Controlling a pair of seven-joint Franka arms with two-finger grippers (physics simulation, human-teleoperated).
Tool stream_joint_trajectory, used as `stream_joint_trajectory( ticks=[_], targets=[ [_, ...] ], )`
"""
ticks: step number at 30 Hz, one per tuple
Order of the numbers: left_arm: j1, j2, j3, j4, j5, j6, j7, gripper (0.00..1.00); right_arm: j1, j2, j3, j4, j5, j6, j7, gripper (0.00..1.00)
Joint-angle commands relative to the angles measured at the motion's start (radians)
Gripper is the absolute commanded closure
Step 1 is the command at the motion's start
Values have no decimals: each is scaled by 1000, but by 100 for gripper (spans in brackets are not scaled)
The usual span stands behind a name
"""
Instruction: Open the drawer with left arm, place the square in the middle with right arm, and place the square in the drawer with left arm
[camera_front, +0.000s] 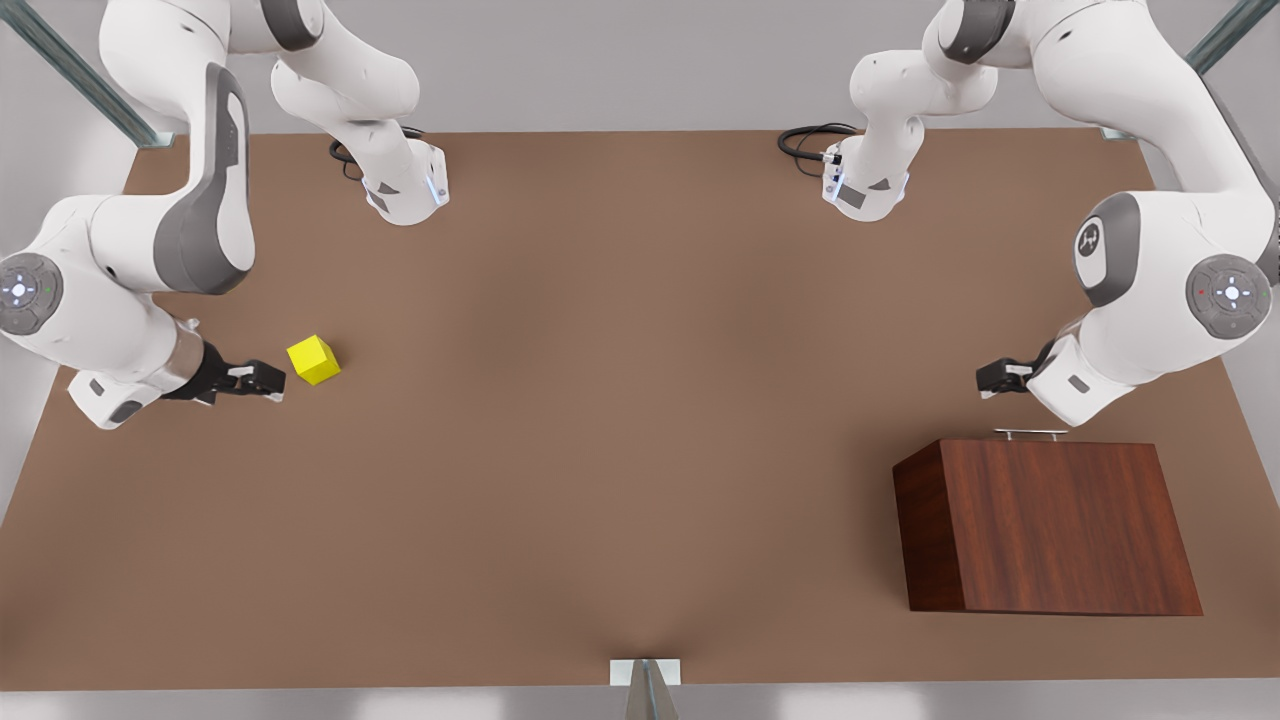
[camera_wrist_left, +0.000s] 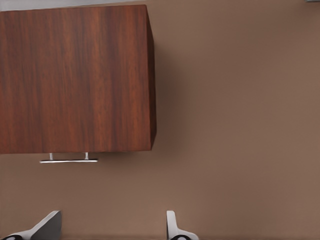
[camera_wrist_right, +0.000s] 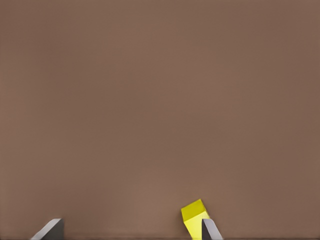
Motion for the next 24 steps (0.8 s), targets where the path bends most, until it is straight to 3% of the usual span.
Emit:
stream_joint_trajectory(
  ticks=[1,5,8,10,13,15,24],
  targets=[
    [1,0,0,0,7,0,0,0,-1,-3,-2,-12,-1,12,-2,0],
    [1,-4,9,-24,6,5,-237,0,-1,-56,-4,-109,2,45,-5,0],
    [0,-145,66,-331,6,259,-463,0,-18,-116,-14,-290,13,136,-181,0],
    [0,-234,101,-551,6,497,-647,0,-18,-156,-73,-482,15,309,-385,0],
    [0,-273,121,-711,6,702,-765,0,-41,-144,-94,-647,22,508,-576,0],
    [0,-276,126,-794,4,828,-903,0,-41,-81,-128,-677,24,542,-789,0],
    [15,-293,195,-1040,-43,1138,-1127,0,-70,13,-154,-776,24,702,-964,0]
  ],
)
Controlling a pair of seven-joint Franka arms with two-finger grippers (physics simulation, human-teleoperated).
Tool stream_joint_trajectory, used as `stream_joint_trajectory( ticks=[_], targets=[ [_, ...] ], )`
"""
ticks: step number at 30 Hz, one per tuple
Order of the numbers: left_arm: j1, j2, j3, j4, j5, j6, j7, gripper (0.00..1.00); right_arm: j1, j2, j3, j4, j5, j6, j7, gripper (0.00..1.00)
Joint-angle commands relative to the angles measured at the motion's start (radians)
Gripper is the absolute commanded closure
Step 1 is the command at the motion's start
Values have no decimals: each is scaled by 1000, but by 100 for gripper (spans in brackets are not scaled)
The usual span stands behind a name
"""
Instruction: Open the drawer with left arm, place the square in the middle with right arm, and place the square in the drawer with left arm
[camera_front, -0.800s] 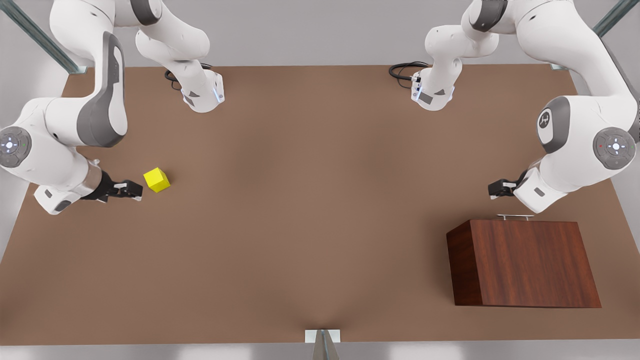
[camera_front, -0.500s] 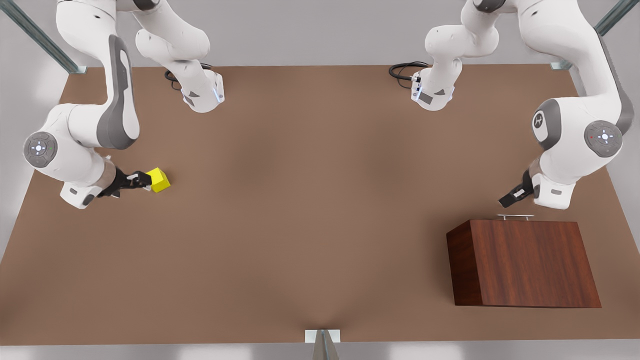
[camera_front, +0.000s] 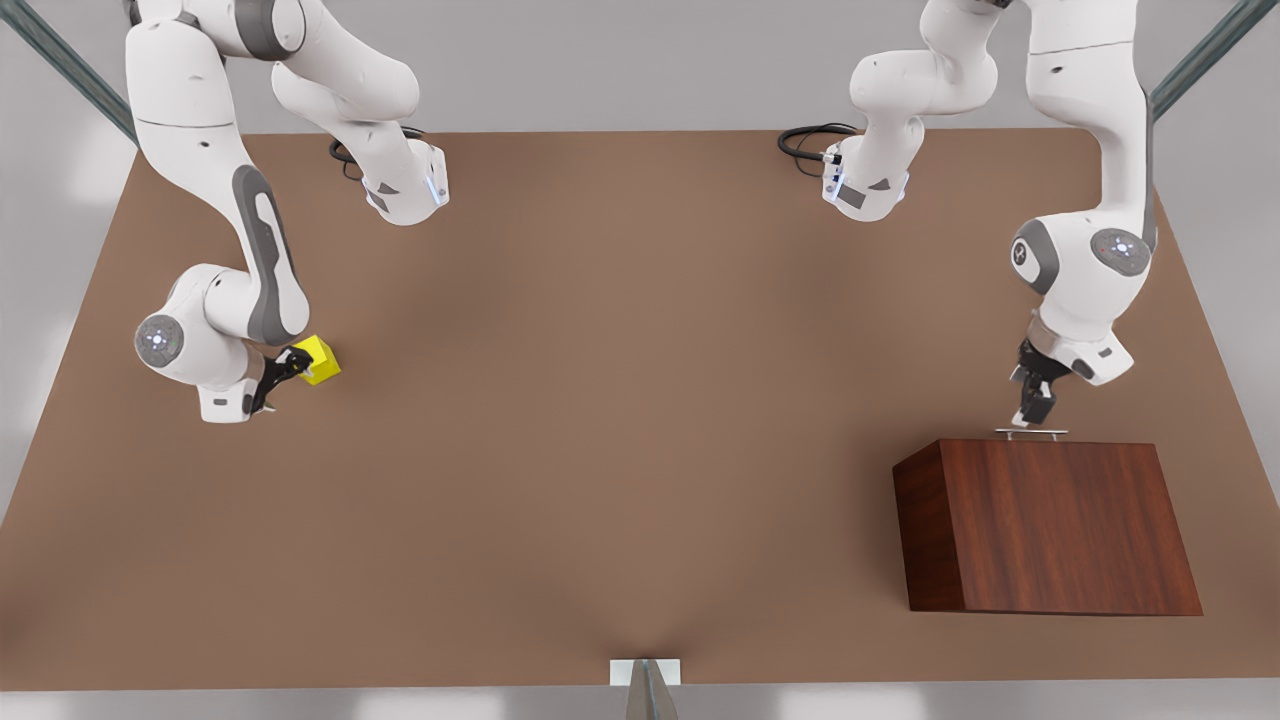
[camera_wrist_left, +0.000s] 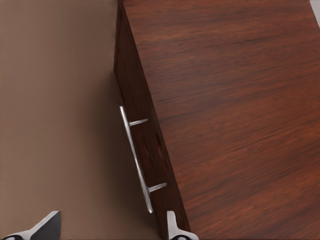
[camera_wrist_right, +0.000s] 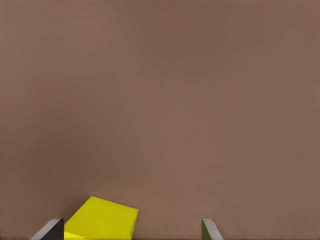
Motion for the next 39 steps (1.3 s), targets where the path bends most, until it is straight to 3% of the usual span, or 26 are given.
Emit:
stream_joint_trajectory(
  ticks=[1,18,36,39],
  targets=[
    [-24,2,3,-6,-39,7,0,0,0,1,-1,-7,0,4,-2,0],
    [13,112,44,-19,-98,142,0,0,-16,-26,-1,-179,-2,145,-14,0],
    [23,100,45,-49,-105,80,-14,0,-51,-31,-3,-320,-3,295,-17,0],
    [23,69,45,-76,-107,52,-31,0,-51,-32,-6,-317,-3,290,-8,16]
  ],
)
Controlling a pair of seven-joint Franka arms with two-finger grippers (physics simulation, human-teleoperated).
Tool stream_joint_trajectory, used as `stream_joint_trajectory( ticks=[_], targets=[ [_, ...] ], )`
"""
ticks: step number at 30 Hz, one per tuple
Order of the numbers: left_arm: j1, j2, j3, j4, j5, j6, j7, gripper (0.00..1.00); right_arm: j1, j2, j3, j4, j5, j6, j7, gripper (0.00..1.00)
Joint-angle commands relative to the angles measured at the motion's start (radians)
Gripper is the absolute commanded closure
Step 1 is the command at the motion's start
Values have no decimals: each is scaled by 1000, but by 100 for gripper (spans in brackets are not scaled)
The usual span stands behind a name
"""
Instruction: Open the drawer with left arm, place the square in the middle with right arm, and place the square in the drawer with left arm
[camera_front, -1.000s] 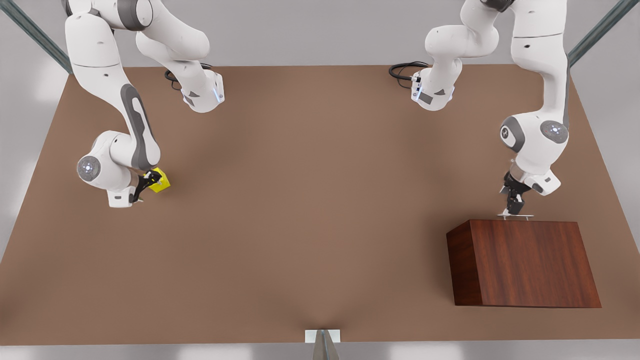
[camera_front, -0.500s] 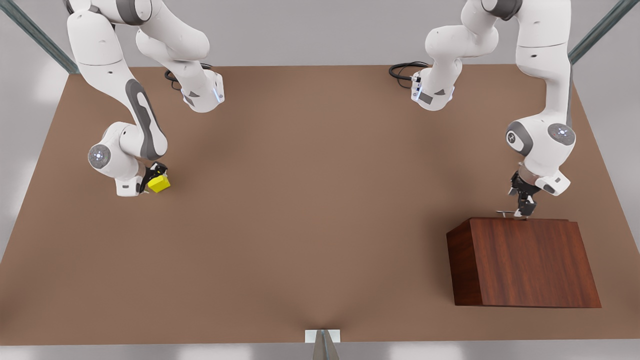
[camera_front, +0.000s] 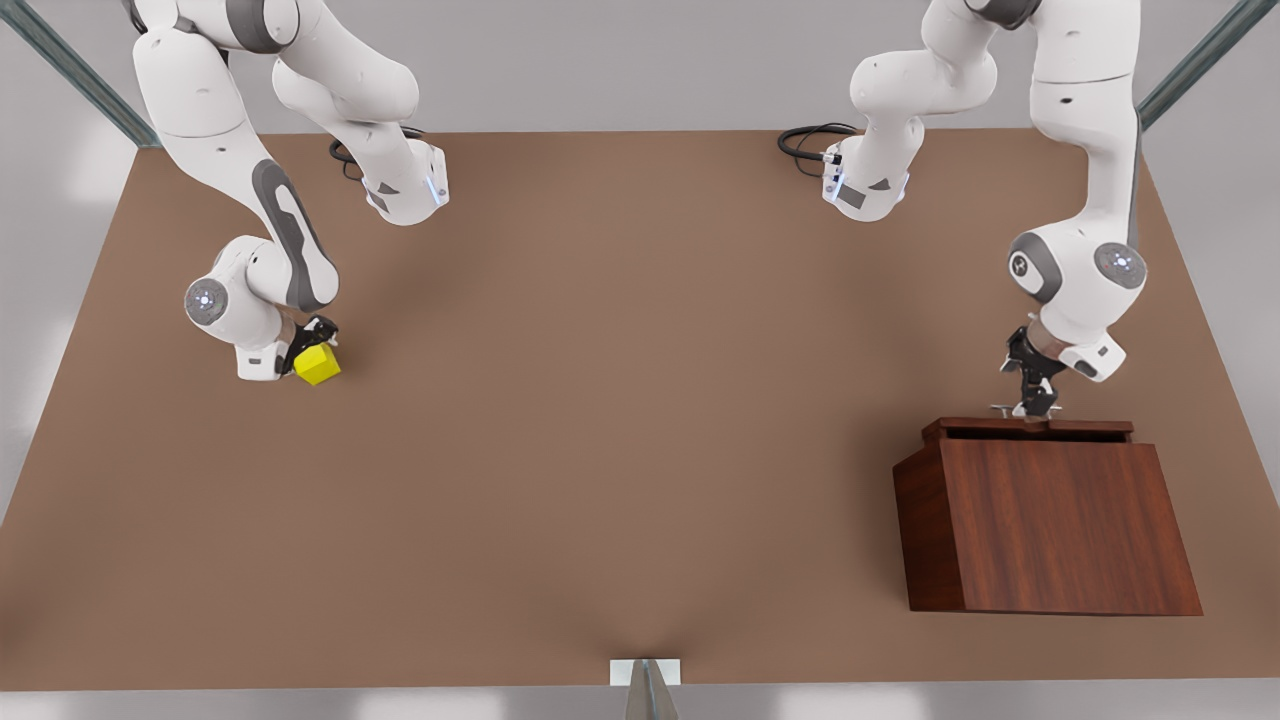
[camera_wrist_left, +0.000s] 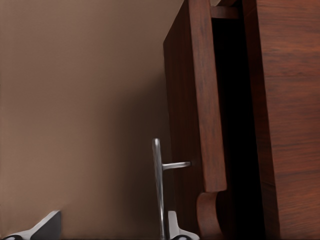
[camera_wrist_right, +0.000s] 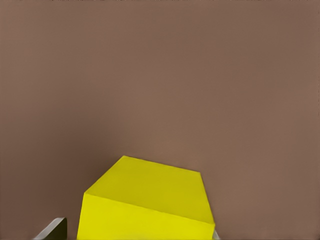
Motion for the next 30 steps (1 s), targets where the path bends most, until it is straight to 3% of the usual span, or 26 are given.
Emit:
stream_joint_trajectory(
  ticks=[1,2,6,12,14,17,18,21,23,28,30],
  targets=[
    [0,-2,0,-7,1,0,0,0,2,0,1,2,0,-2,2,17],
    [0,-8,0,-13,1,0,-2,0,2,-2,1,2,0,-5,4,28],
    [0,-25,0,-44,1,0,-22,0,2,-5,1,3,0,-6,4,32],
    [0,-77,0,-91,1,-11,-22,0,2,-17,1,8,-2,-11,4,34],
    [0,-82,6,-94,1,-11,-20,0,8,-54,3,49,2,-94,37,33],
    [0,-82,31,-94,2,-11,-17,0,126,-55,9,126,2,-152,229,33],
    [0,-82,37,-94,2,-12,-15,0,170,-52,23,146,0,-154,307,33],
    [0,-80,52,-94,2,-11,-14,0,198,-35,222,210,2,-154,576,33],
    [0,-80,60,-94,4,-12,-8,0,302,41,301,338,0,-155,748,33],
    [0,-134,84,-136,4,-51,-8,0,627,251,305,655,3,-155,1147,33],
    [0,-166,92,-168,4,-51,-8,0,690,348,305,776,-75,-170,1156,33]
  ],
)
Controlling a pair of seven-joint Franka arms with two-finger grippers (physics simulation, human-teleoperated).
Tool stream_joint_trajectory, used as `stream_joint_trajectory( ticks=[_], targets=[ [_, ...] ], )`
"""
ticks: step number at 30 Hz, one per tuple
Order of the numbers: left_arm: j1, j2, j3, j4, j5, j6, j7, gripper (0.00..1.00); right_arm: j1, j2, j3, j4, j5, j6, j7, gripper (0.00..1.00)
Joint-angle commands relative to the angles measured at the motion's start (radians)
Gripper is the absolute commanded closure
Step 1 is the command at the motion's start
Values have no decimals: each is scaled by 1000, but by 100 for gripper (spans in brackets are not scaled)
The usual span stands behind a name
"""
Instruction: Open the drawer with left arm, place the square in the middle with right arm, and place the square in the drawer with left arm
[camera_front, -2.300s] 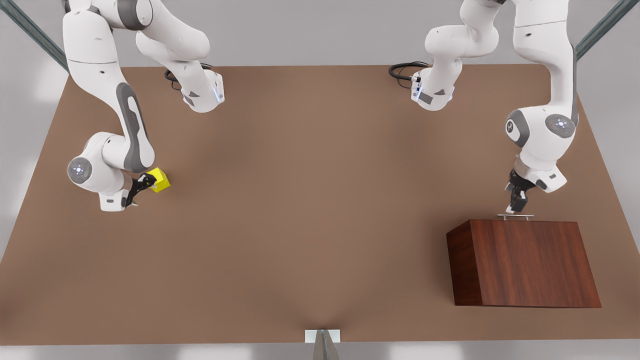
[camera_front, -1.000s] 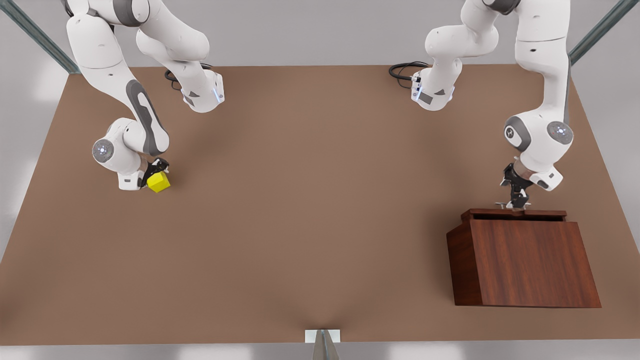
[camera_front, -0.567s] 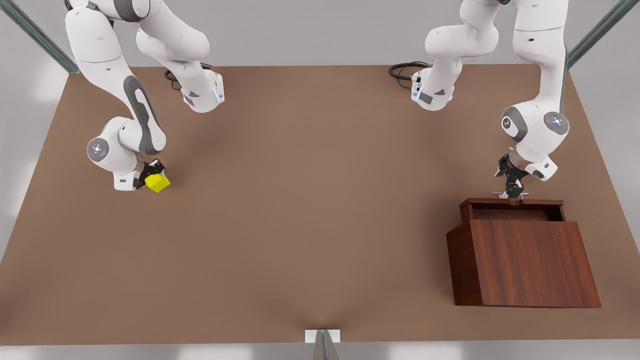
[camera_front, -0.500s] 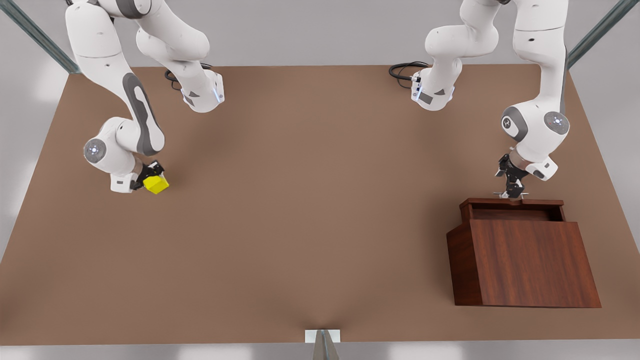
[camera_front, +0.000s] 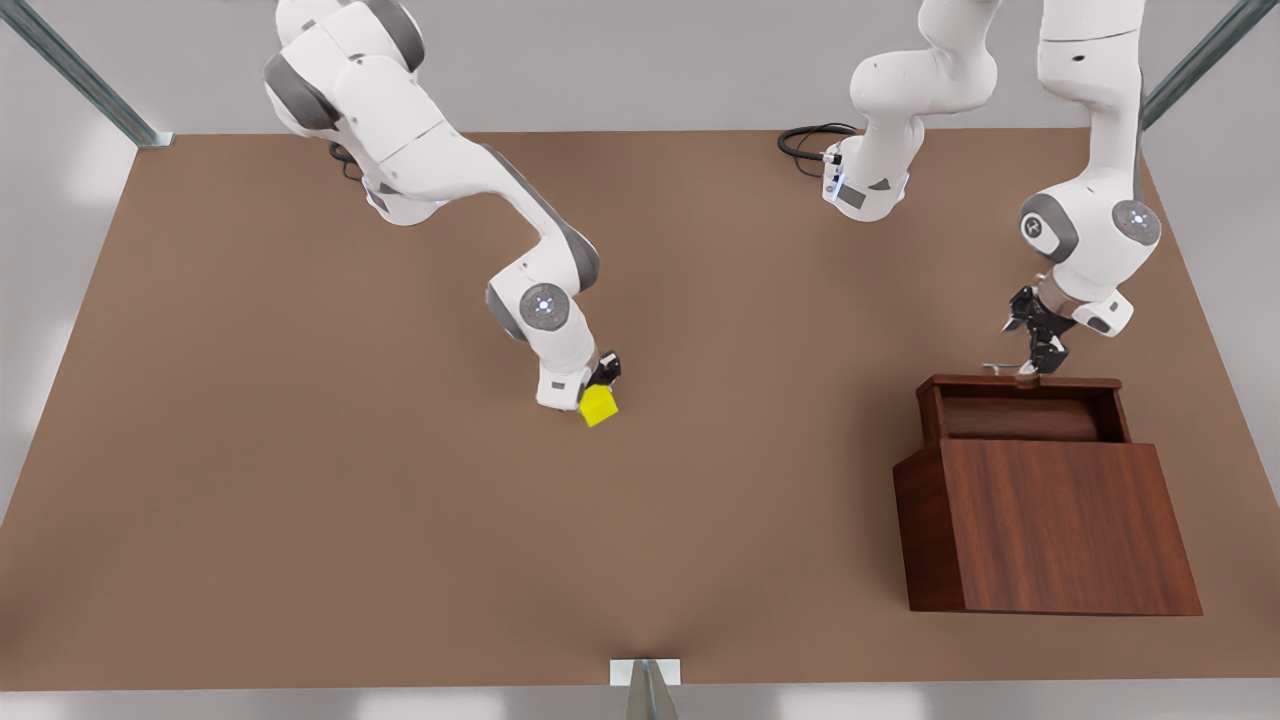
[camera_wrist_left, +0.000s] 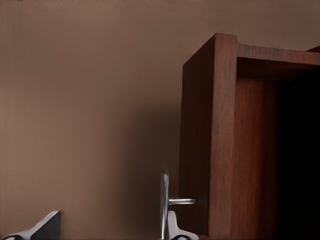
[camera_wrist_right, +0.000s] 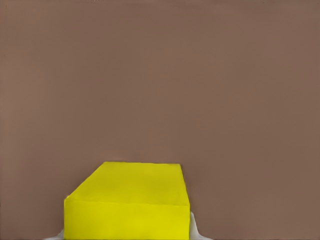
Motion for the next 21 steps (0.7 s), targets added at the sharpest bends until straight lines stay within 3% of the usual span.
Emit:
stream_joint_trajectory(
  ticks=[1,5,8,9,10,12,15,16,18,21],
  targets=[
    [-12,-1,4,-1,0,0,0,0,30,25,0,41,-2,-7,21,33],
    [-16,-84,21,-4,4,-123,0,0,147,212,0,320,-16,-4,55,33],
    [-28,-225,21,10,95,-291,5,0,147,264,-2,382,-17,13,9,33],
    [-28,-237,21,59,101,-316,58,0,147,285,-2,406,-17,15,9,9],
    [-29,-225,21,120,101,-353,188,0,146,285,-5,403,-17,15,7,0],
    [-88,-82,18,306,87,-388,489,0,146,285,-9,405,-17,13,7,0],
    [-149,131,18,646,-5,-626,771,0,147,269,-12,399,-16,-2,6,0],
    [-152,174,19,727,-41,-684,859,0,146,230,-20,388,-17,-5,6,0],
    [-264,300,41,954,-49,-811,1005,0,42,-29,-54,207,-2,-104,5,0],
    [-312,346,-84,1013,-37,-818,1086,0,-261,-314,-94,102,-2,-427,2,0]
  ],
)
